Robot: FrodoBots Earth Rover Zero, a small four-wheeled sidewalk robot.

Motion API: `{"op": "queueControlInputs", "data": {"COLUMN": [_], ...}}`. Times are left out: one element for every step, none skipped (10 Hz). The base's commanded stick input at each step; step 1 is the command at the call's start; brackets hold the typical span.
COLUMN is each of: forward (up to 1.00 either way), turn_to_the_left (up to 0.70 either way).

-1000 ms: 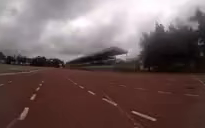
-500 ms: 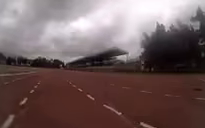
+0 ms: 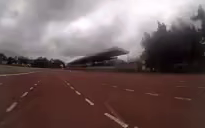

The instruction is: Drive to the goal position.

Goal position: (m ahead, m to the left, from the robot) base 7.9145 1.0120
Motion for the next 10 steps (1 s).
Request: {"op": "queueControlInputs", "data": {"forward": [0.7,0.7,0.7,0.7,0.7,0.7,0.7,0.7,0.7,0.7], "turn_to_the_left": [0.0,0.0,0.0,0.0,0.0,0.0,0.0,0.0,0.0,0.0]}}
